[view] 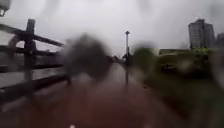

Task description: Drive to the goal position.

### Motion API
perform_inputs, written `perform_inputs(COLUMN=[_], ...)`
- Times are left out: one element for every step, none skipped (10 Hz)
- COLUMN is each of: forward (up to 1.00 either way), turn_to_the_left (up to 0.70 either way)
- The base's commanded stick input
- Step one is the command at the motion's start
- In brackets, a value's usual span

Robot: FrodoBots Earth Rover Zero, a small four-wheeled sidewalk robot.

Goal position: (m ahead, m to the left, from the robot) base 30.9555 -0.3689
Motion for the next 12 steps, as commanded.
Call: perform_inputs(forward=[1.0,1.0,1.0,1.0,1.0,1.0,1.0,1.0,1.0,1.0,1.0,1.0], turn_to_the_left=[0.0,0.0,0.0,0.0,0.0,0.0,-0.1,-0.22,-0.37,-0.17,0.0,0.0])
